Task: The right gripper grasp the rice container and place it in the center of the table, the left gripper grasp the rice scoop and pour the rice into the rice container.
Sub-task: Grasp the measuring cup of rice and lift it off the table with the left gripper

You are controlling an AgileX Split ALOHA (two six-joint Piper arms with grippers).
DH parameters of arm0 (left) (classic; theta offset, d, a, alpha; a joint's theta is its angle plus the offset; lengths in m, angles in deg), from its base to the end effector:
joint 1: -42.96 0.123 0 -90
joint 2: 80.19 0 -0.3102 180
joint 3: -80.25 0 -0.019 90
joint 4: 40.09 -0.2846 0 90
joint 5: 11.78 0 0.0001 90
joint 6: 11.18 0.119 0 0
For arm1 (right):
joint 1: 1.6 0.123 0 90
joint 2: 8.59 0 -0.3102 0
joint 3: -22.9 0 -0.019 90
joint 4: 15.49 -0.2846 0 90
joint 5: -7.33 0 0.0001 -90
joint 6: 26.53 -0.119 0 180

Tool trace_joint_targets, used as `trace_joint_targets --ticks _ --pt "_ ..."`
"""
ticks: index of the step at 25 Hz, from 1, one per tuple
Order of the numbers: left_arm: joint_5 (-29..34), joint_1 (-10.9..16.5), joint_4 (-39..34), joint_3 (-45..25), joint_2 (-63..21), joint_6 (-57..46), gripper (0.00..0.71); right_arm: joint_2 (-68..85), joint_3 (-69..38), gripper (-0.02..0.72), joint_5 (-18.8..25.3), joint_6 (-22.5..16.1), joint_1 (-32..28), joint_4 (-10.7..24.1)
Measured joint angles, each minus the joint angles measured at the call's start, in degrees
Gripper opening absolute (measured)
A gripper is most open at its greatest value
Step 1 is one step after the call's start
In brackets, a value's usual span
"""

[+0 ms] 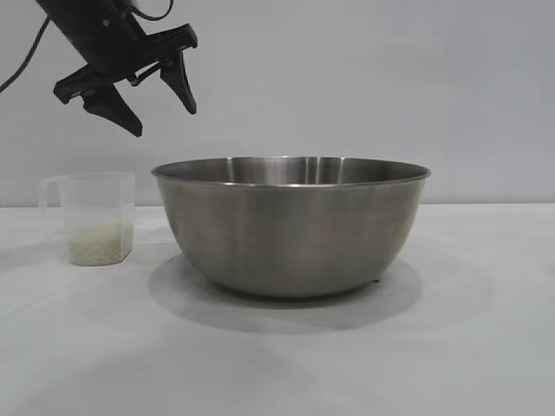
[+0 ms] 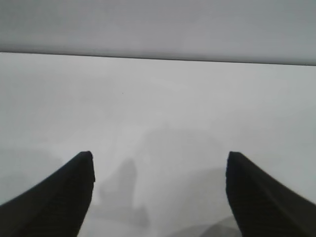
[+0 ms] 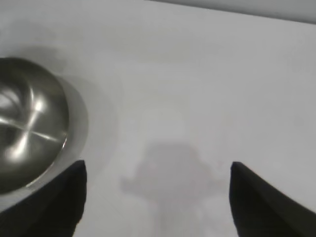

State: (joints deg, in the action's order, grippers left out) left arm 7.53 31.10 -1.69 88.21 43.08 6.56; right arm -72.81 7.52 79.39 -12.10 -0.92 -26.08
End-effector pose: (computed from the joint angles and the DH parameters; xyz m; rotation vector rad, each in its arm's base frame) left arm 0.5076 -0.1316 0.2019 -0.0351 2.3158 -0.5147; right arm 0.1974 0.0232 0.3695 -0.3287 2.6039 0.1692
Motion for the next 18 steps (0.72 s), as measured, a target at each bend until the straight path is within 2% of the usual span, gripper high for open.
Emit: trace_joint_targets --ticks 7,18 --pt "-0.1 0.0 0.0 0.0 0.0 0.0 0.486 17.7 -16.3 0.533 0.0 0.0 0.0 -0.4" --pt "-0.2 0.0 0.0 0.0 0.0 0.0 0.486 43.6 -32.2 0.533 -4.9 0.0 0.0 -1.7"
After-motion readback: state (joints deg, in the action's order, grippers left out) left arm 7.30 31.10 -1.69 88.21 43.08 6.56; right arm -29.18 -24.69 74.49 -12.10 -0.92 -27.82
